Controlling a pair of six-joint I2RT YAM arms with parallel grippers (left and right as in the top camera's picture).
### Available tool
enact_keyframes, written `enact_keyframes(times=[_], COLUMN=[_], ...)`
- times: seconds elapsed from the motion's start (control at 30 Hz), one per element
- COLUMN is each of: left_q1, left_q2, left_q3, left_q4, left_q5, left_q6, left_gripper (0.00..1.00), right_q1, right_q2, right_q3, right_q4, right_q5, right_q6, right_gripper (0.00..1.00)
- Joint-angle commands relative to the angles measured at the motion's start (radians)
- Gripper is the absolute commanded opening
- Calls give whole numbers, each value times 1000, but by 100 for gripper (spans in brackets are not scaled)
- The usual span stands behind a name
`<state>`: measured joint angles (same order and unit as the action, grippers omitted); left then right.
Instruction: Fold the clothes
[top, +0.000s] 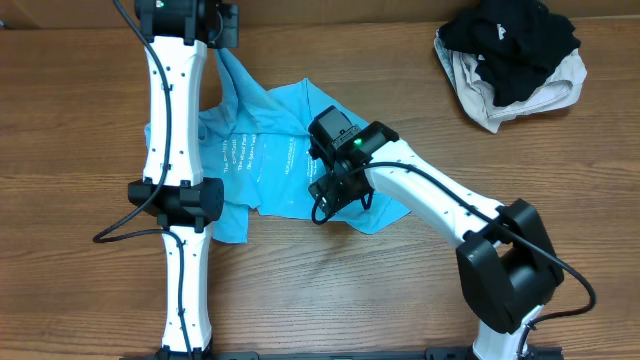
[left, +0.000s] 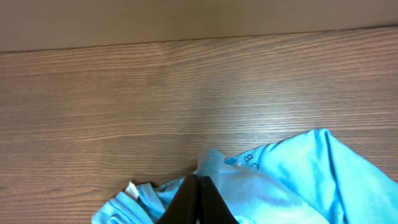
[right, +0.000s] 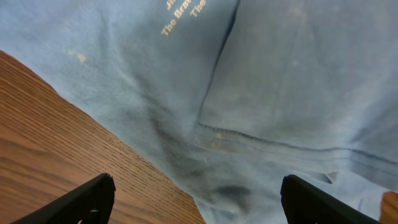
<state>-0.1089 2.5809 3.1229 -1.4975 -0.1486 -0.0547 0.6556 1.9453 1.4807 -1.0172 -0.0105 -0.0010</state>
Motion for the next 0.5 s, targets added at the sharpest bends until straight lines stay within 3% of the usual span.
enact_keyframes(times=[0.0, 0.47], left_q1=[10, 11], left_q2=[-34, -34], left_q3=[19, 19], left_q4=[-3, -2], left_q5=[20, 19], left_q6=[-21, -21], left_gripper=[4, 4], right_q1=[17, 35], right_q2=[11, 14], right_q3=[-1, -84], right_q4=[-2, 25], right_q5=[13, 11], right_q6=[-8, -31], right_gripper=[89, 88])
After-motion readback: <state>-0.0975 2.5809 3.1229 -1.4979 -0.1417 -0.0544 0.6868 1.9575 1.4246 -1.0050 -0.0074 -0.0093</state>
